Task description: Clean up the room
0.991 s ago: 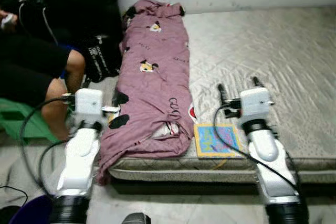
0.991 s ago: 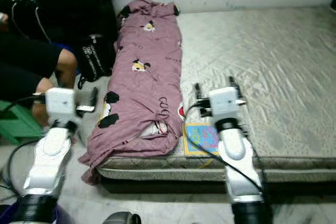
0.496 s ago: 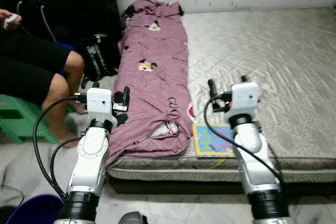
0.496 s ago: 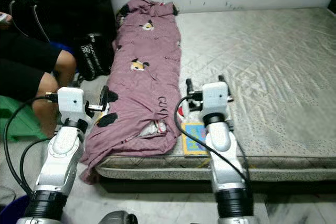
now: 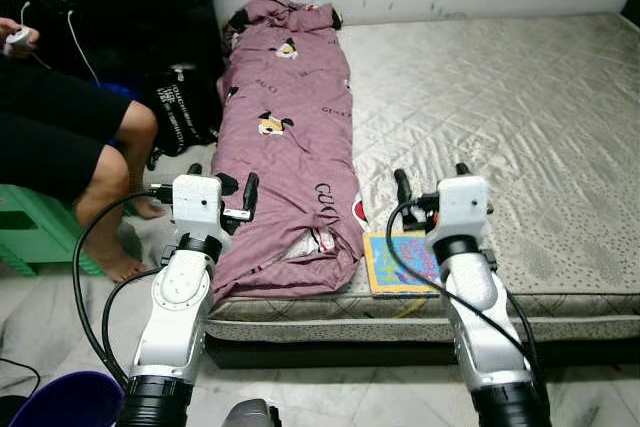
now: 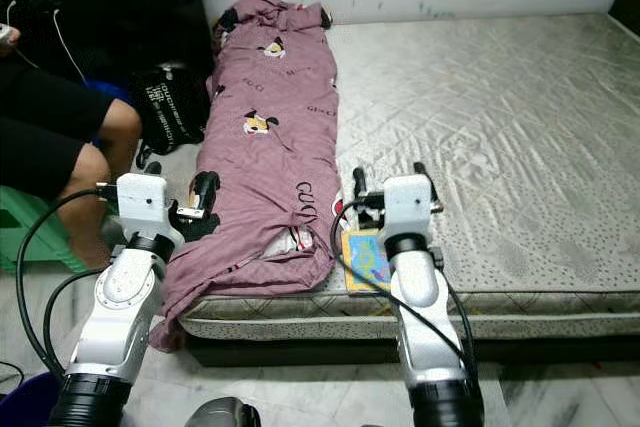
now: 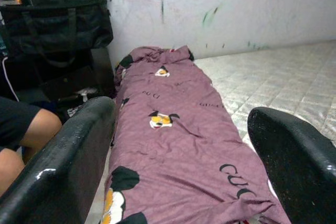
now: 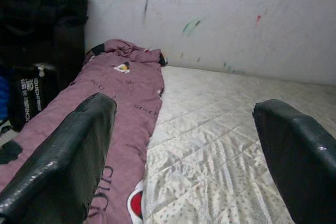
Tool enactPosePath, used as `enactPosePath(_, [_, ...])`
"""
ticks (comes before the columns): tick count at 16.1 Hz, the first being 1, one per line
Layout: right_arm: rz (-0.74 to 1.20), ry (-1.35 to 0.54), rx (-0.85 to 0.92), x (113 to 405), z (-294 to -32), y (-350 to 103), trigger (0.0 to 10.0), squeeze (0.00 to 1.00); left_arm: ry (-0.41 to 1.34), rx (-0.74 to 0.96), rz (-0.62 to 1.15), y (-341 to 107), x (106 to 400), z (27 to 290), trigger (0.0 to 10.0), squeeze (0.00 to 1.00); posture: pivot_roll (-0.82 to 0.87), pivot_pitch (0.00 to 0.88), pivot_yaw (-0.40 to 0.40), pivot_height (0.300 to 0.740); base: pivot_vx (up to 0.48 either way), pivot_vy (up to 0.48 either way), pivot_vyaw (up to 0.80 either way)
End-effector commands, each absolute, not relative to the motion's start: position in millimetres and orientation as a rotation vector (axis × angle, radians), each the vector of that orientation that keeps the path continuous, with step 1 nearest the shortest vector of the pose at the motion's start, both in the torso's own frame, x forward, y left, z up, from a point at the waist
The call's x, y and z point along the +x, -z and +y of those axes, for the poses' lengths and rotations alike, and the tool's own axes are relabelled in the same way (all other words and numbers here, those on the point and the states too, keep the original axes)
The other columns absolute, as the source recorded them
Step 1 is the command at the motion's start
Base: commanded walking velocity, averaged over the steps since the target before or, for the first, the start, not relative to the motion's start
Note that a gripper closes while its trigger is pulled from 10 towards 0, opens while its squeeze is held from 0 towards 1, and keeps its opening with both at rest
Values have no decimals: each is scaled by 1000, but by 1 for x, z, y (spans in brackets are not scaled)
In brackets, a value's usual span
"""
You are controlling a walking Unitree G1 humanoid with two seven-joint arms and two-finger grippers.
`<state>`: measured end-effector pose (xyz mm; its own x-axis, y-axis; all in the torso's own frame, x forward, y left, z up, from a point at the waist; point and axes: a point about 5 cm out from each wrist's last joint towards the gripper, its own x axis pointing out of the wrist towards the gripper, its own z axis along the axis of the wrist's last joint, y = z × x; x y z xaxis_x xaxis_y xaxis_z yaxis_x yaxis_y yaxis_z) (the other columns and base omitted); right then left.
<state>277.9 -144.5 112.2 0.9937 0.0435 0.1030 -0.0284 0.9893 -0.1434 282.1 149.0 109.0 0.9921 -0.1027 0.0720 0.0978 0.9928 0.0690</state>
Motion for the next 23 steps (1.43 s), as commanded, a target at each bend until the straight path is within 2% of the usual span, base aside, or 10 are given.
enactPosePath(1, [-134,-48,-140,277,-142,-119,10000,0,113,70,-79,-111,280,150,10000,0,-27,40,50,740,0,0,0])
enactPosePath(10, [-135,-54,-159,272,-145,-122,10000,0,111,59,-67,-112,276,152,10000,0,-26,49,43,740,259,0,0])
enactPosePath(20, [-135,-38,-175,273,-152,-121,10000,0,81,67,-53,-111,277,151,10000,0,-30,43,54,740,0,0,0])
enactPosePath(23, [-137,-69,-193,261,-152,-123,10000,0,80,71,-28,-101,260,146,10000,0,-55,84,42,740,0,0,0])
